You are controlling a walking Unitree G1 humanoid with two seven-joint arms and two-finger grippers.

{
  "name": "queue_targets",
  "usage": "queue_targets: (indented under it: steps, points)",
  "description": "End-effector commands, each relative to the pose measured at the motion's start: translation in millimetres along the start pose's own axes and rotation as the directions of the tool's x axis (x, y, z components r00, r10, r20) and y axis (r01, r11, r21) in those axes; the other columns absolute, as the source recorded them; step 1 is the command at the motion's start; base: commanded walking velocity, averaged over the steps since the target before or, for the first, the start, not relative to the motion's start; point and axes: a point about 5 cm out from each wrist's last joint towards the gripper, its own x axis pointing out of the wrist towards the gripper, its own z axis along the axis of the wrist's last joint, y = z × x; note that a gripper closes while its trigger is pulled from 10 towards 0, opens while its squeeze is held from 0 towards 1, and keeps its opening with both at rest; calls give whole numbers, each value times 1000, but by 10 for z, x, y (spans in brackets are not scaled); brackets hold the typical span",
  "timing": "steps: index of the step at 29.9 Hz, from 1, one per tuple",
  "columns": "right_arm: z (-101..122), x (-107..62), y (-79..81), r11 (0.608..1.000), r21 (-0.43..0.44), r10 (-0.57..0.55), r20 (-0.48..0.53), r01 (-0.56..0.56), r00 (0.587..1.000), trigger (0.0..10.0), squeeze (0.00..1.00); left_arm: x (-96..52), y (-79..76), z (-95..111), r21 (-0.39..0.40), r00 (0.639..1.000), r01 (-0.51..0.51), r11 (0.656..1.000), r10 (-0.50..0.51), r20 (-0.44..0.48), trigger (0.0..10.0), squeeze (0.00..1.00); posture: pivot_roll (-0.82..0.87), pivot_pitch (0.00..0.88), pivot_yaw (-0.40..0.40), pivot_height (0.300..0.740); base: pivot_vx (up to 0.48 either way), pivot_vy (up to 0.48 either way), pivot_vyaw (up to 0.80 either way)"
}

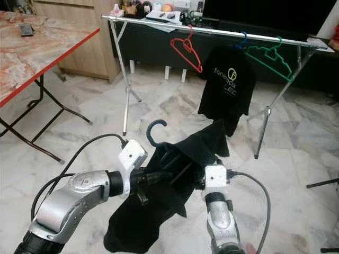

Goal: Hang hanger

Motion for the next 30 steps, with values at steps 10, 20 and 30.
queue_targets:
  steps: [10, 20, 30]
  points:
    - [133, 62, 45, 1000, 8, -9, 71, 8, 997, 10000, 0, -47, -51, -56, 1, 1000, 10, 1000, -10, -15, 10000, 0, 177, 116, -70, 740, 0, 0, 0]
    - [130, 78, -83, 995, -57, -82, 61, 85, 995, 10000, 0, -167, -89, -31, 22, 999, 34, 999, -33, -31, 10000, 0, 189, 123, -70, 740, 0, 0, 0]
    - [179, 134, -260, 977, -129, -164, 61, 171, 985, 10000, 0, -497, -146, -138, 59, 988, 83, 995, -74, -134, 10000, 0, 200, 128, -72, 740, 0, 0, 0]
